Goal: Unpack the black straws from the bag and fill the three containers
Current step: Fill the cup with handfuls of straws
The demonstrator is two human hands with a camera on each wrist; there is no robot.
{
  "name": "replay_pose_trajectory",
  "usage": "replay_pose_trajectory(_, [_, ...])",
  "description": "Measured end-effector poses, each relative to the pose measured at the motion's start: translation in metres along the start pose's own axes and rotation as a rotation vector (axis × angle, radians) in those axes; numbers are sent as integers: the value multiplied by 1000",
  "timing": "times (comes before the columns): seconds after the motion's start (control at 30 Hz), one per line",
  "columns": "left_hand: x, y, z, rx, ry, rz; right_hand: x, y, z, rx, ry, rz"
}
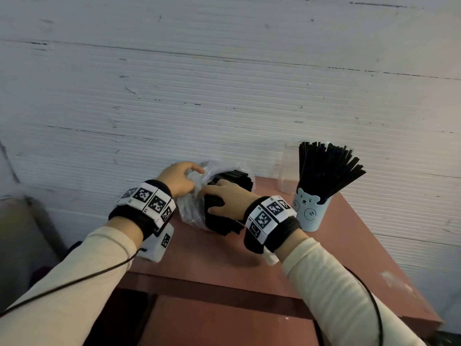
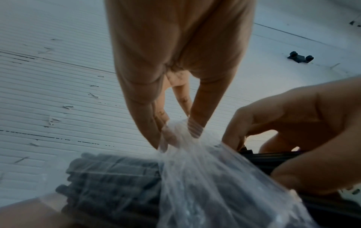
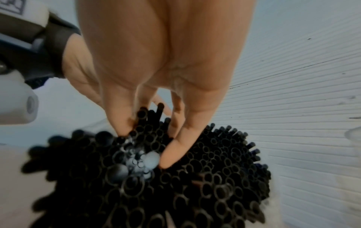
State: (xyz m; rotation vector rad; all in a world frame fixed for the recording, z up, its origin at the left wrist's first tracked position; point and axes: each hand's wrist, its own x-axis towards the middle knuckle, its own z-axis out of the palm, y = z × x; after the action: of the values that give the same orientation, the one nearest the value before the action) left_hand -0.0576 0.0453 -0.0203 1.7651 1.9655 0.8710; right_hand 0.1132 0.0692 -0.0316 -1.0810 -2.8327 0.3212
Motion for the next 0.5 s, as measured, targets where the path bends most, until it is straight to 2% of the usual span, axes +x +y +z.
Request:
replay_pose_trajectory(0.13, [-2, 2, 1, -78, 58, -2, -2, 7, -2, 61, 57, -1])
replay_pose_trajectory(0.3, [-3, 2, -1, -115, 81, 4, -8, 15, -10, 181, 283, -45])
replay_pose_trajectory(0.5, [-1, -2, -2, -134, 68, 0, -9, 21, -14, 419, 428, 36])
